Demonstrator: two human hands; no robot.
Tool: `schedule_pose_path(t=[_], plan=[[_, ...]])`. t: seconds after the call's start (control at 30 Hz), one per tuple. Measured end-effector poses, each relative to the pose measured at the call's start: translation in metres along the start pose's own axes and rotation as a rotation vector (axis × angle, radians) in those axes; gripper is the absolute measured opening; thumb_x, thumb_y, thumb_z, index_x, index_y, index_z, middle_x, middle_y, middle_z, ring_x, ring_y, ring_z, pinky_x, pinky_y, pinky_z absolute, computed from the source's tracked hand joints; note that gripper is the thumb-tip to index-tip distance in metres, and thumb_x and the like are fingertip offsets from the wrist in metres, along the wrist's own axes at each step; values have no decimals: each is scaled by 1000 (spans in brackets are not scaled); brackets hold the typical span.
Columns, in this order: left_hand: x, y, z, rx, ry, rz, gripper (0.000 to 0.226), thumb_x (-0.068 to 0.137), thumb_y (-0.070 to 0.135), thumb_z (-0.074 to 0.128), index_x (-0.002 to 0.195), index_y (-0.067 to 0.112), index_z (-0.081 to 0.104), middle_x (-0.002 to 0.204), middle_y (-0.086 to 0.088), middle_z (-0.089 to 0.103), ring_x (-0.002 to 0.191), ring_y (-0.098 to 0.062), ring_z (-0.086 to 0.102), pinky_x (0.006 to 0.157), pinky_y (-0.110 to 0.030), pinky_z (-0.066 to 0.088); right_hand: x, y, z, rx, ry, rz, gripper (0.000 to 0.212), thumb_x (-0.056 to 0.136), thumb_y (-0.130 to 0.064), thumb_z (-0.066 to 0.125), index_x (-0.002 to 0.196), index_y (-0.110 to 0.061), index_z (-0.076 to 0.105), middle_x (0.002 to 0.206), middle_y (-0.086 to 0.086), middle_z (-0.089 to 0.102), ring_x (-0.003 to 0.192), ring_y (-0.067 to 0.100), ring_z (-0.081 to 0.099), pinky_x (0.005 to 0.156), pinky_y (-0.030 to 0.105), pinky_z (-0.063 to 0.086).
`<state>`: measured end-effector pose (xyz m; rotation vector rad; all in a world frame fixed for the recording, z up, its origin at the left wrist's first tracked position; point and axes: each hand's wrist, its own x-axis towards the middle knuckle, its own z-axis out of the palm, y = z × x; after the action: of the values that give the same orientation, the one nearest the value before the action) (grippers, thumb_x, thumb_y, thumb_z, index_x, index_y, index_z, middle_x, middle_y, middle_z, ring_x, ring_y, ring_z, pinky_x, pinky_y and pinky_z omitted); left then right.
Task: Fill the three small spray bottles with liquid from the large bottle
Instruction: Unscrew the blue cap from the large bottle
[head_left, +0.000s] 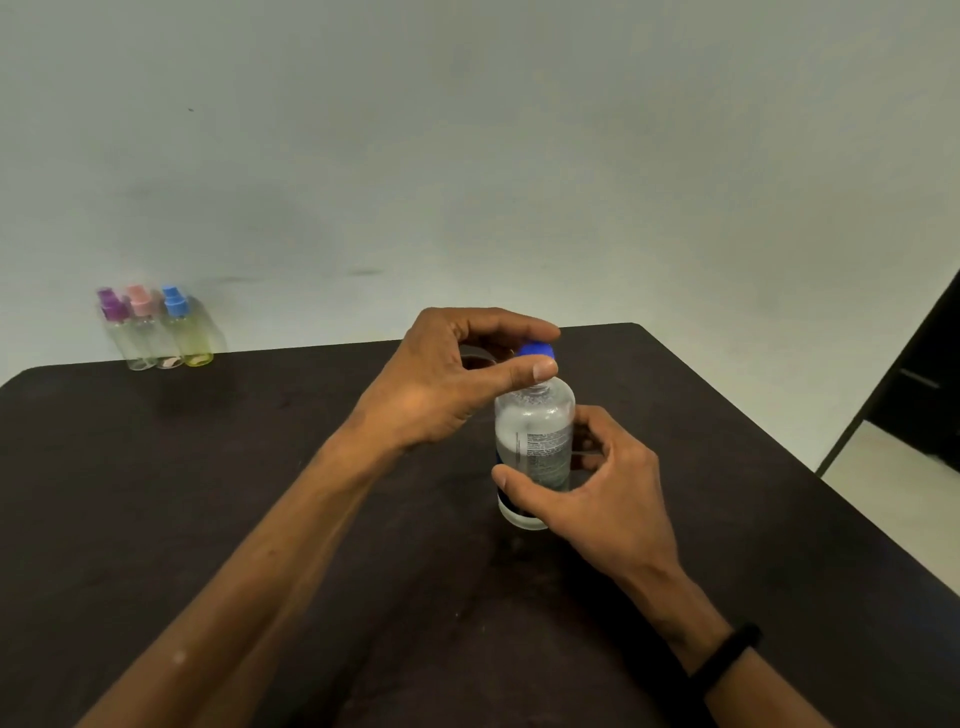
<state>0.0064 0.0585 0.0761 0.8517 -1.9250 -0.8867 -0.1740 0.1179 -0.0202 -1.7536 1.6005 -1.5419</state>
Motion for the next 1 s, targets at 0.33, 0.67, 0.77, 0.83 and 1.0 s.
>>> schedule_pose_path(t=[0.33, 0.67, 0.77, 0.83, 1.0], plan=[[-1, 0, -6, -27, -144, -14, 34, 99, 15, 71, 132, 25, 71, 124, 11, 77, 122, -5, 68, 111, -33, 52, 1, 0, 2, 39, 14, 13, 63, 63, -44, 101, 117, -33, 70, 102, -20, 76, 99, 0, 74, 85, 26, 63], [-2, 0, 10, 93, 3, -16, 35, 80, 47, 83, 113, 35, 79, 101, 16, 76, 92, -11, 69, 94, -33, 57, 0, 0, 2, 26, 3, 14, 64, 64, -46, 100, 118, -30, 69, 102, -20, 76, 99, -1, 73, 85, 23, 62], [-2, -2, 14, 102, 32, -25, 40, 77, 55, 81, 111, 35, 78, 105, 17, 76, 98, -10, 70, 98, -39, 58, 0, 1, 3, 32, 0, 21, 66, 65, -44, 100, 120, -28, 69, 103, -20, 76, 99, -2, 73, 86, 22, 61], [-2, -3, 14, 98, 45, -30, 40, 76, 56, 81, 110, 37, 77, 108, 20, 76, 103, -6, 69, 99, -41, 57, 0, 0, 3, 32, -4, 28, 65, 64, -46, 100, 119, -30, 68, 103, -20, 76, 99, -2, 73, 86, 23, 62], [-2, 1, 12, 9, -29, -17, 53, 83, 49, 79, 133, 37, 65, 121, 18, 75, 121, 2, 65, 107, -40, 53, 0, -2, 4, 42, 8, 38, 61, 63, -46, 100, 114, -33, 69, 100, -22, 76, 98, -2, 73, 86, 25, 62]])
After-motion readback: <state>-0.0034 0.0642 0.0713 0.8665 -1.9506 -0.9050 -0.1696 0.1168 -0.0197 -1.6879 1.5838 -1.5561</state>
